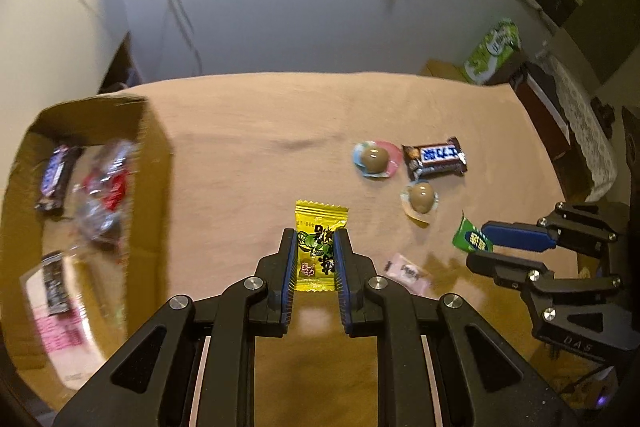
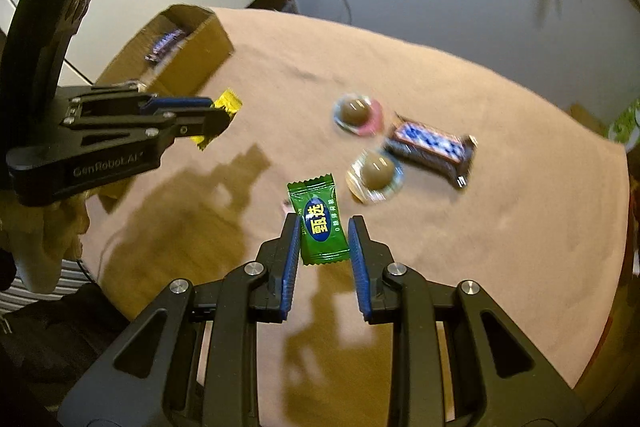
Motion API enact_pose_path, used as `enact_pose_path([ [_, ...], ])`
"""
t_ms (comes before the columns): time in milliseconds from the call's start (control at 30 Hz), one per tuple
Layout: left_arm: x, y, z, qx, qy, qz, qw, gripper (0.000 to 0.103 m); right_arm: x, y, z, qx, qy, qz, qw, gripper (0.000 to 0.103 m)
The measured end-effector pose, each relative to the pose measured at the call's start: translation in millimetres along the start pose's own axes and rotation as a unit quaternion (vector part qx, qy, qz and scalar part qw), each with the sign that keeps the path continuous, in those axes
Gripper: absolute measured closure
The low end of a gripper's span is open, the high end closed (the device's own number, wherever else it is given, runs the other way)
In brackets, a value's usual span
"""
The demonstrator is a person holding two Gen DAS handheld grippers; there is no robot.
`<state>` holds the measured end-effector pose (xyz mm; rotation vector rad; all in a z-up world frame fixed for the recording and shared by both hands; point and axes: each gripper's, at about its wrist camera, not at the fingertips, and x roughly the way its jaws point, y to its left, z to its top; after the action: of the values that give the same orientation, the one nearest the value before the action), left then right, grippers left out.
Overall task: Organize snacks
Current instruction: 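Carry yellow candy into box with left gripper while right carries green candy there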
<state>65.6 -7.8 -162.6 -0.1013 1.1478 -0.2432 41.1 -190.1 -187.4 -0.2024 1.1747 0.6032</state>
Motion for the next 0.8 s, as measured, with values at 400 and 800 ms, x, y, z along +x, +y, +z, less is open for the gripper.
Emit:
enact_pose_path([
  [400, -40.9, 63.6, -20.4, -0.074, -0.034, 0.028, 0.9963, 0.087, 8.9, 63.0, 54.5, -0.072, -0.013, 0.034, 0.997, 0.078],
  [800, -67.8, 115.4, -46.4, -0.132, -0.052, 0.064, 0.9878, 0.087, 20.0, 129.2, 91.4, -0.135, -0.011, 0.062, 0.989, 0.078],
])
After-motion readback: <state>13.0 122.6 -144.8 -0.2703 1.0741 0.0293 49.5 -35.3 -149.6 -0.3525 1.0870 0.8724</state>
